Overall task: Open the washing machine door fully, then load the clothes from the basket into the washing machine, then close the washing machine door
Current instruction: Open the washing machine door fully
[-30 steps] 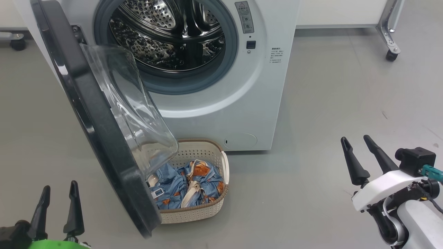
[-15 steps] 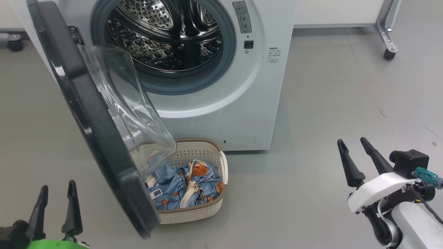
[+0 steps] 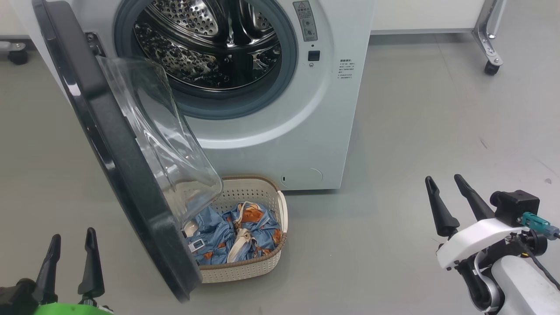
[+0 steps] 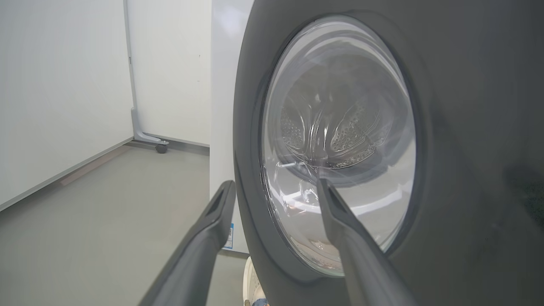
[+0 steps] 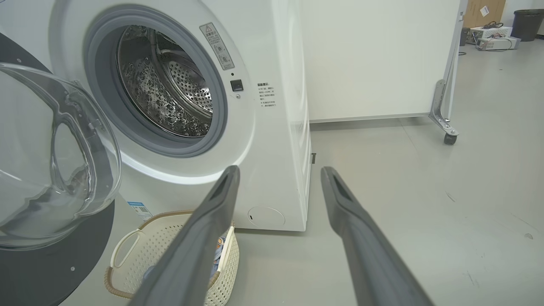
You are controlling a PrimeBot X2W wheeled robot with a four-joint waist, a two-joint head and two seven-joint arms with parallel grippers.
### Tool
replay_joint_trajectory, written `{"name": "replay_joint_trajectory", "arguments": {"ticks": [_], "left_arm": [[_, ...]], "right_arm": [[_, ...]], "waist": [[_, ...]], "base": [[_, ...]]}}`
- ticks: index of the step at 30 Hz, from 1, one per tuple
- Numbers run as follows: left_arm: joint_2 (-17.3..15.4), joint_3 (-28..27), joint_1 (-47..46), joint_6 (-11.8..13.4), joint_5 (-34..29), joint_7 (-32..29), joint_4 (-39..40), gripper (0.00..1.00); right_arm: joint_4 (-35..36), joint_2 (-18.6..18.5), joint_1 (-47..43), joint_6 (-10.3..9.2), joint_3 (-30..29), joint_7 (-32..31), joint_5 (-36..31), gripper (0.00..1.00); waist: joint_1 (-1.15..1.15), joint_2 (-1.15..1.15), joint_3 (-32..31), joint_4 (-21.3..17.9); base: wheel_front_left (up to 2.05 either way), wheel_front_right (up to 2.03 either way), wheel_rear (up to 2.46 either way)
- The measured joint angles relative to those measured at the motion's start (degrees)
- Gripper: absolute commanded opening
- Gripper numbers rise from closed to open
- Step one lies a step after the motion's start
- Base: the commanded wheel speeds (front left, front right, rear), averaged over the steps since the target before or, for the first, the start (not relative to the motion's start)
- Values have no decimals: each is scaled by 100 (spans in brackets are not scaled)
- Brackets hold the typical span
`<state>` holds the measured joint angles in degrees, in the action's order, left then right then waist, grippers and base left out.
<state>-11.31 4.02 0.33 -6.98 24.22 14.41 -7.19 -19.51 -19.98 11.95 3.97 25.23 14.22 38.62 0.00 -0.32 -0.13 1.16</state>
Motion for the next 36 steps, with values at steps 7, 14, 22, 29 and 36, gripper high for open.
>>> {"name": "replay_joint_trajectory", "arguments": {"ticks": [7,14,22,29,36], "left_arm": [[2,-5,0,0,0,0,4,100],[5,-9,0,0,0,0,26,84],[25,-11,0,0,0,0,65,0],[36,-77,-15,0,-4,0,287,0],[37,-183,-226,0,-238,0,876,0]], "right_arm": [[0,34,1,9,-87,0,-76,100],[-3,75,1,18,-125,0,-108,100],[-4,151,0,60,-211,0,-193,100],[-10,181,-1,78,-288,0,-252,100],[-23,216,-1,112,-333,0,-296,100]], "waist": [[0,0,4,-5],[0,0,12,-9],[0,0,26,2],[0,0,22,24],[0,0,18,64]], "base": [[0,0,0],[0,0,0],[0,0,0],[0,0,0],[0,0,0]]}}
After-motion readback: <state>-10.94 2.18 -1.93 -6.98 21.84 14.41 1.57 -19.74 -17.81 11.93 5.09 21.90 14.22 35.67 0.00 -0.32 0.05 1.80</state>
